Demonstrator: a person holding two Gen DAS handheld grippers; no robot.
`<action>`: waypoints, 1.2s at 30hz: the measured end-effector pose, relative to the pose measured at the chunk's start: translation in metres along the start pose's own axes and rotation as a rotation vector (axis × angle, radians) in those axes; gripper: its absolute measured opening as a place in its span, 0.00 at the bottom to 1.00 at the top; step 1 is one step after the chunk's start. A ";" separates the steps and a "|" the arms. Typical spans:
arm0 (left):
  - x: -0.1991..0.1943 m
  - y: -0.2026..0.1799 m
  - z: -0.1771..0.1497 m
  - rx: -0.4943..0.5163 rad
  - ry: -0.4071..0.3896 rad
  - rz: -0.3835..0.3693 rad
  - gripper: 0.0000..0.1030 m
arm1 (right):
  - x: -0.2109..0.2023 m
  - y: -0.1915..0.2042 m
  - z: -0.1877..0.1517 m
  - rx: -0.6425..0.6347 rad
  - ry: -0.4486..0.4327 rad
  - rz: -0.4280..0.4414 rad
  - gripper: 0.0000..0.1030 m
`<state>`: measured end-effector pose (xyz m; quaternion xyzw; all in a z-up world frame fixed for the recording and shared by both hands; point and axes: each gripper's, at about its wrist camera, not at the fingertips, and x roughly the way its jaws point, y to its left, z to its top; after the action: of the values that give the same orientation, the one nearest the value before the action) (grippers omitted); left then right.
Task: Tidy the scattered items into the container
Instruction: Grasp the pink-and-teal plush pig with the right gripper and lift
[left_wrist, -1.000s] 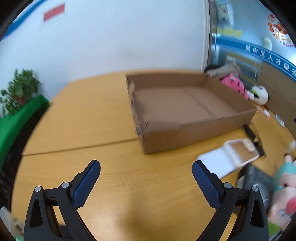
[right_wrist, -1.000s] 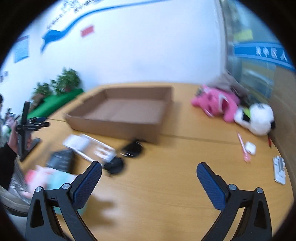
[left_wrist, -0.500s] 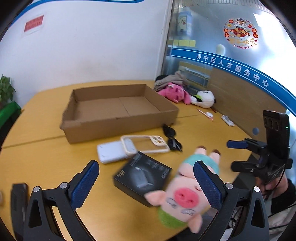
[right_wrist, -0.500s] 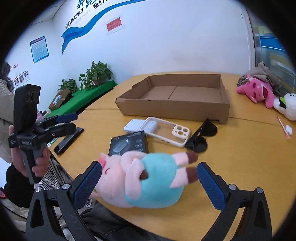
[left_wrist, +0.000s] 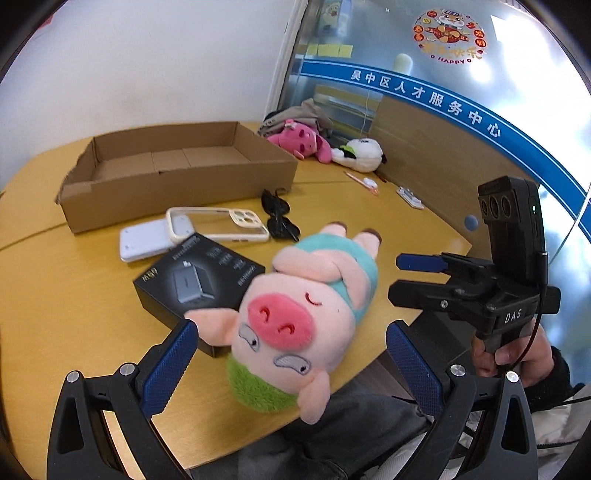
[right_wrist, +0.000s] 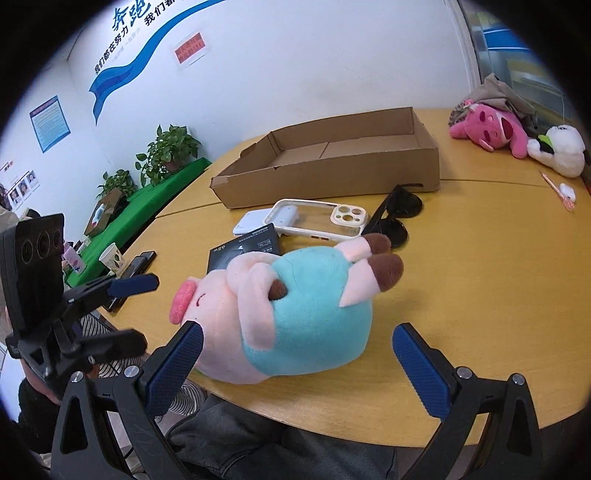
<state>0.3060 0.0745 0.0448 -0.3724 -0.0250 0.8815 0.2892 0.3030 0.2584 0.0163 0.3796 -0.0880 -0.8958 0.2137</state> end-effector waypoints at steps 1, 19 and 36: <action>0.004 0.000 -0.002 -0.003 0.012 -0.009 1.00 | 0.003 -0.001 -0.001 0.005 0.003 0.007 0.99; 0.050 0.021 -0.019 -0.081 0.140 -0.054 0.76 | 0.058 -0.020 0.008 0.088 0.039 0.120 0.99; -0.001 0.004 0.026 0.008 0.009 -0.038 0.59 | 0.012 0.020 0.052 -0.030 -0.138 0.100 0.77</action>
<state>0.2869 0.0748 0.0632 -0.3746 -0.0272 0.8744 0.3073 0.2649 0.2351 0.0514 0.3087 -0.1081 -0.9093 0.2574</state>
